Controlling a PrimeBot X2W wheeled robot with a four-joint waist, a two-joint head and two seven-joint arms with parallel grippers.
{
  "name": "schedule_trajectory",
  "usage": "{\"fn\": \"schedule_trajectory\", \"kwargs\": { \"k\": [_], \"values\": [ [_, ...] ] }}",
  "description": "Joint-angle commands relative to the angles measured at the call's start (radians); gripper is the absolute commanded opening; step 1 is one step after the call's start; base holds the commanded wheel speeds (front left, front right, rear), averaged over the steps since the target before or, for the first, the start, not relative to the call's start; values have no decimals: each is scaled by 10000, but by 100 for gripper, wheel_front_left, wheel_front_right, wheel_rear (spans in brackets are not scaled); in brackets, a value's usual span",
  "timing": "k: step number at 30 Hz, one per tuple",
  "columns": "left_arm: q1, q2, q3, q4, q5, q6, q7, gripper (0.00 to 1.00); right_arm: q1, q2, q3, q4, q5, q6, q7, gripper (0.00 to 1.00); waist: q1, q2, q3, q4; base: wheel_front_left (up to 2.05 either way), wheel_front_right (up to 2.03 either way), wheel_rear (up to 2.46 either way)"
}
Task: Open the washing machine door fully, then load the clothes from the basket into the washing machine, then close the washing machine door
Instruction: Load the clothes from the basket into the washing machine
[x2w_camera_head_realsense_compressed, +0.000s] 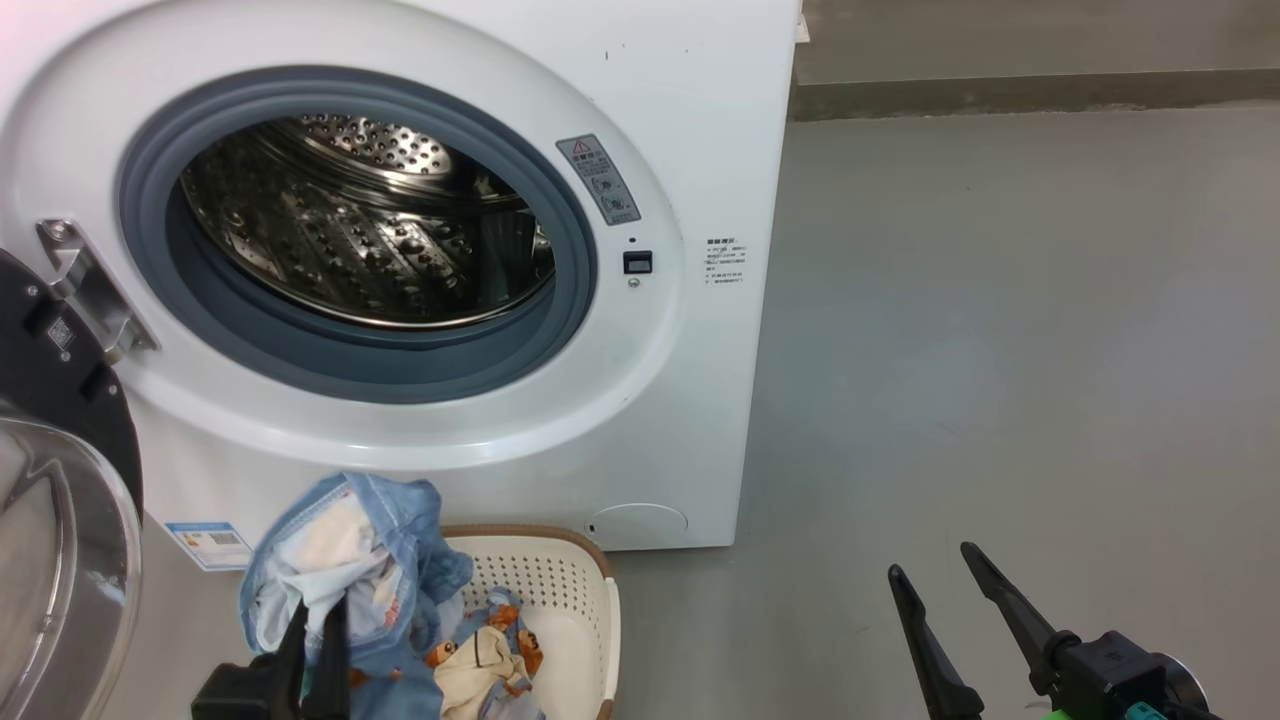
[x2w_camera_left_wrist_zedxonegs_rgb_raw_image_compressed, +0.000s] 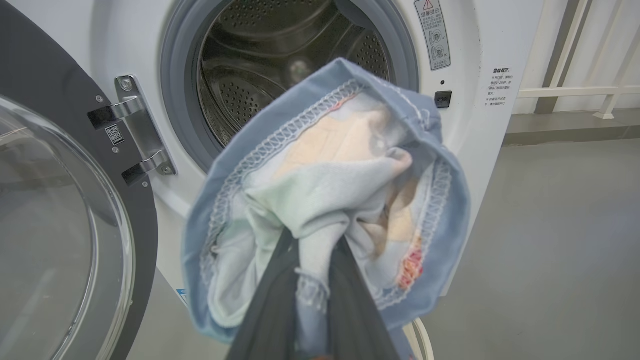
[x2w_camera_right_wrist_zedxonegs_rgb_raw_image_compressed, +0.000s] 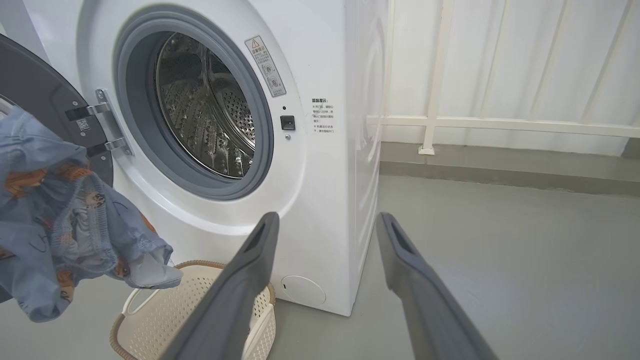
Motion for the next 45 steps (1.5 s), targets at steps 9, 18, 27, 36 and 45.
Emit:
{"fn": "schedule_trajectory", "kwargs": {
  "k": [9,18,27,36,45],
  "values": [
    [-225,164,328,-170,-65,170,-6,0,-192,10,278,-248,-56,16,-57,100,1,0,30,28,0,0,0],
    [-354,92,320,64,-213,218,-78,0,-236,9,350,-258,-31,16,-27,100,1,0,148,27,0,0,0],
    [-1649,-73,463,1308,-654,-69,-346,0,-600,-147,514,-475,44,16,-8,100,1,0,1089,-3,0,0,0],
    [-4095,-199,768,3142,-1010,-405,-747,0,-1319,-386,635,-681,137,16,-137,100,1,0,2603,-114,0,0,0],
    [-7194,-49,974,5391,-1440,-1045,-575,0,-2108,-550,684,-652,282,16,-371,100,1,0,4131,-364,0,0,0]
  ]
}}
